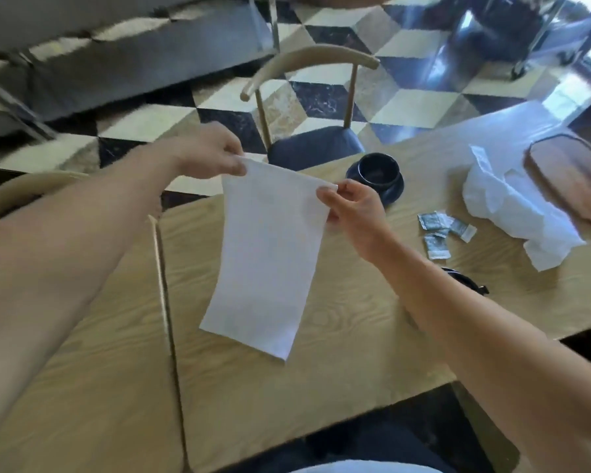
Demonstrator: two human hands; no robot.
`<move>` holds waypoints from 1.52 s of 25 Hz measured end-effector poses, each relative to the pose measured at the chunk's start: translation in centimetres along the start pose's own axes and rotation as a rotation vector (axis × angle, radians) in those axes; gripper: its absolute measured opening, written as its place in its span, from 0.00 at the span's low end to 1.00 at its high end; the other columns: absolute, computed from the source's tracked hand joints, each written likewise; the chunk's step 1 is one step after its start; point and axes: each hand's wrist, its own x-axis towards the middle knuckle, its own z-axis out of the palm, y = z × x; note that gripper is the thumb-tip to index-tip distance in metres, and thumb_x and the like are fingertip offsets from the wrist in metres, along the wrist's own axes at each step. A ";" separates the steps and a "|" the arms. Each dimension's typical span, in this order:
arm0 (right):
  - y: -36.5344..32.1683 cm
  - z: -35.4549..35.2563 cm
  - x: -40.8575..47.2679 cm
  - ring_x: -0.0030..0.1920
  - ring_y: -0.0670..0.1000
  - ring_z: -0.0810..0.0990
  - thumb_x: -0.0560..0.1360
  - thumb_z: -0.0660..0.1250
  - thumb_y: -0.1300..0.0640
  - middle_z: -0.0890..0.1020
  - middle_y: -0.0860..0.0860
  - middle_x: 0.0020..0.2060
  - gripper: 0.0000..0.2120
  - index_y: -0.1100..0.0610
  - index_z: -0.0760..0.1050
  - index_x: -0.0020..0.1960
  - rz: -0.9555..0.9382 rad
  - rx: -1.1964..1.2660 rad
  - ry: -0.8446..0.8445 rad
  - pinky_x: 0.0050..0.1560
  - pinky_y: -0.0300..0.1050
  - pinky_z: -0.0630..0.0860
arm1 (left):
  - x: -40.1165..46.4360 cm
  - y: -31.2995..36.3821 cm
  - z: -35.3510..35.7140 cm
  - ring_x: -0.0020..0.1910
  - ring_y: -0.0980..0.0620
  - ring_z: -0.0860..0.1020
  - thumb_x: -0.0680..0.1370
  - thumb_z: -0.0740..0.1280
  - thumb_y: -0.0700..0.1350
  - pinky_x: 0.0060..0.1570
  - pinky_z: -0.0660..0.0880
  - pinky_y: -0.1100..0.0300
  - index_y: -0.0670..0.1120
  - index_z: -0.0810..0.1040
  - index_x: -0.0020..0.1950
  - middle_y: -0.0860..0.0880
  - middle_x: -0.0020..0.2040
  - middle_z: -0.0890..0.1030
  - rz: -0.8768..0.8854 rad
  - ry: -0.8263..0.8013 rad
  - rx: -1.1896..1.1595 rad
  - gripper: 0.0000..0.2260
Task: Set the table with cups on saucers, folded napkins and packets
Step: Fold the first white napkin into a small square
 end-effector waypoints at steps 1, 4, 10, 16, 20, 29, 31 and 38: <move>-2.4 1.4 1.1 0.44 0.55 0.87 0.78 0.72 0.59 0.86 0.56 0.43 0.03 0.59 0.82 0.46 -0.048 -0.024 -0.017 0.49 0.51 0.85 | -2.0 -1.4 -1.8 0.44 0.53 0.79 0.76 0.72 0.53 0.43 0.74 0.54 0.54 0.81 0.42 0.51 0.45 0.82 -0.067 0.133 -0.140 0.05; -9.3 5.4 3.3 0.48 0.56 0.87 0.79 0.71 0.58 0.86 0.57 0.46 0.04 0.58 0.82 0.48 -0.190 -0.076 -0.073 0.53 0.56 0.84 | -7.6 -3.5 -5.6 0.43 0.52 0.81 0.75 0.75 0.50 0.44 0.77 0.54 0.51 0.84 0.41 0.50 0.42 0.85 -0.198 0.516 -0.506 0.05; -17.6 10.1 4.1 0.42 0.53 0.83 0.78 0.71 0.56 0.85 0.56 0.42 0.04 0.56 0.81 0.46 -0.440 -0.124 -0.151 0.44 0.48 0.84 | -15.0 -4.0 -9.0 0.48 0.45 0.85 0.73 0.77 0.50 0.54 0.82 0.42 0.50 0.87 0.45 0.48 0.44 0.87 -0.118 0.892 -0.875 0.05; -11.9 7.9 0.6 0.47 0.57 0.84 0.77 0.69 0.49 0.86 0.51 0.44 0.04 0.49 0.79 0.47 -0.378 -0.246 -0.180 0.51 0.60 0.81 | -19.5 -2.9 0.2 0.43 0.54 0.84 0.76 0.75 0.51 0.45 0.81 0.62 0.51 0.86 0.51 0.53 0.43 0.87 -0.105 0.839 -0.833 0.06; -1.0 3.6 -4.8 0.42 0.50 0.79 0.81 0.68 0.55 0.84 0.49 0.38 0.03 0.54 0.76 0.50 -0.201 -0.342 -0.223 0.49 0.58 0.77 | -22.7 -0.9 12.1 0.35 0.67 0.78 0.77 0.74 0.43 0.38 0.72 0.72 0.48 0.86 0.50 0.61 0.38 0.84 -0.225 0.640 -0.852 0.04; 16.3 -5.0 -15.4 0.35 0.48 0.69 0.82 0.65 0.58 0.74 0.51 0.33 0.07 0.49 0.72 0.47 0.158 -0.599 -0.433 0.41 0.49 0.68 | -29.9 3.0 31.1 0.41 0.61 0.82 0.74 0.74 0.56 0.41 0.72 0.70 0.58 0.85 0.46 0.58 0.40 0.85 -0.444 0.066 -0.960 0.04; 16.6 -4.6 -14.7 0.35 0.50 0.69 0.83 0.64 0.56 0.74 0.59 0.33 0.09 0.44 0.72 0.46 0.184 -0.599 -0.434 0.39 0.49 0.68 | -29.0 2.6 31.6 0.40 0.56 0.82 0.74 0.72 0.59 0.41 0.74 0.63 0.57 0.84 0.48 0.53 0.41 0.85 -0.485 0.072 -0.969 0.08; 15.4 1.4 -3.3 0.28 0.39 0.72 0.83 0.61 0.46 0.78 0.37 0.29 0.08 0.42 0.69 0.45 0.115 -0.599 -0.111 0.26 0.34 0.66 | -15.7 -2.1 28.4 0.45 0.44 0.82 0.80 0.67 0.55 0.44 0.78 0.47 0.48 0.77 0.50 0.45 0.45 0.84 -0.667 0.397 -1.065 0.10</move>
